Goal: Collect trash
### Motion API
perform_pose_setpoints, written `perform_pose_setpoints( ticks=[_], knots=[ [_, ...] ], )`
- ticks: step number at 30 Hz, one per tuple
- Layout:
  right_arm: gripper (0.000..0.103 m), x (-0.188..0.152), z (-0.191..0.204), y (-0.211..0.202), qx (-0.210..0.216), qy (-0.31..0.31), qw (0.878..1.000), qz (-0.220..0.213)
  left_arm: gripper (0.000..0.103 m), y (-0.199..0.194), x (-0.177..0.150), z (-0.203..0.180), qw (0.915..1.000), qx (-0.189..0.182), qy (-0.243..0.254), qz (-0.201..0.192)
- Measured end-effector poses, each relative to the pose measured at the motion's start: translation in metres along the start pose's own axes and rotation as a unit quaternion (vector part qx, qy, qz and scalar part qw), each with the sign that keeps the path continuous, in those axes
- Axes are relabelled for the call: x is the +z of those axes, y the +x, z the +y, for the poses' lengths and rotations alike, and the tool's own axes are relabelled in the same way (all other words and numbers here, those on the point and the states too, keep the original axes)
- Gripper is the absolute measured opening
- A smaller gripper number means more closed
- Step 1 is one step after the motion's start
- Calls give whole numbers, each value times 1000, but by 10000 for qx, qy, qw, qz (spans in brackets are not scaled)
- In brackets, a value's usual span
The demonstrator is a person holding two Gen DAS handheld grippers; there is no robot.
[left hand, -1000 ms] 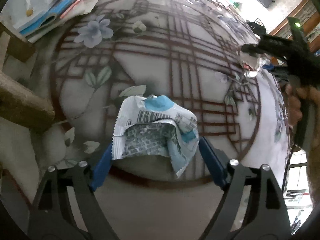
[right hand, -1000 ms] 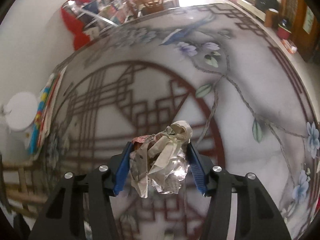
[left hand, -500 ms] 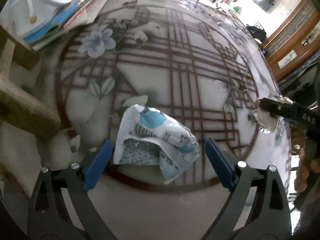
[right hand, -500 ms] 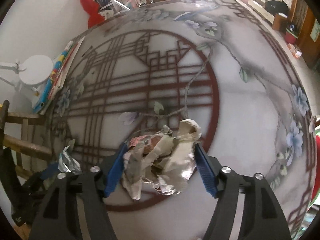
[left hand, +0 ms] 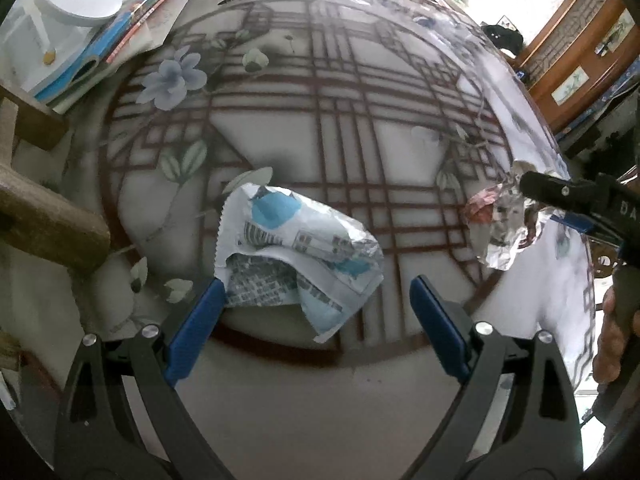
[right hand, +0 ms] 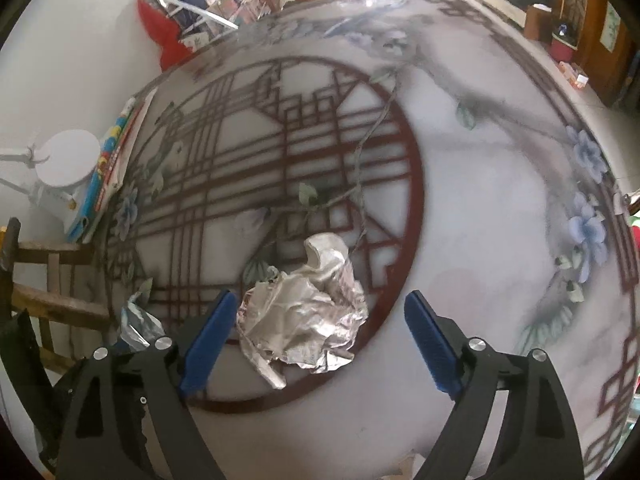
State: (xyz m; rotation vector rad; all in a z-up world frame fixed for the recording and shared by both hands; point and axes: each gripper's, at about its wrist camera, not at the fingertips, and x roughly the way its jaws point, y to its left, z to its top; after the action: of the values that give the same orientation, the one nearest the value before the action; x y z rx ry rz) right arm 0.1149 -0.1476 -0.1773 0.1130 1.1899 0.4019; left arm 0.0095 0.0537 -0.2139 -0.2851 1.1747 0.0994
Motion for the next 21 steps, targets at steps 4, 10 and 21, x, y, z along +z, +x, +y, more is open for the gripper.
perform_pose_setpoints(
  ticks=[4, 10, 21],
  knots=[
    [55, -7, 1, 12, 451, 143, 9984, 300, 88, -4, 0, -1, 9999, 25, -34, -141],
    [49, -16, 6, -8, 516, 14, 9987, 16, 18, -15, 2, -7, 9991, 196, 83, -374],
    [49, -55, -10, -78, 436, -10, 9957, -817, 13, -82, 18, -33, 9898, 219, 326, -1367]
  ],
)
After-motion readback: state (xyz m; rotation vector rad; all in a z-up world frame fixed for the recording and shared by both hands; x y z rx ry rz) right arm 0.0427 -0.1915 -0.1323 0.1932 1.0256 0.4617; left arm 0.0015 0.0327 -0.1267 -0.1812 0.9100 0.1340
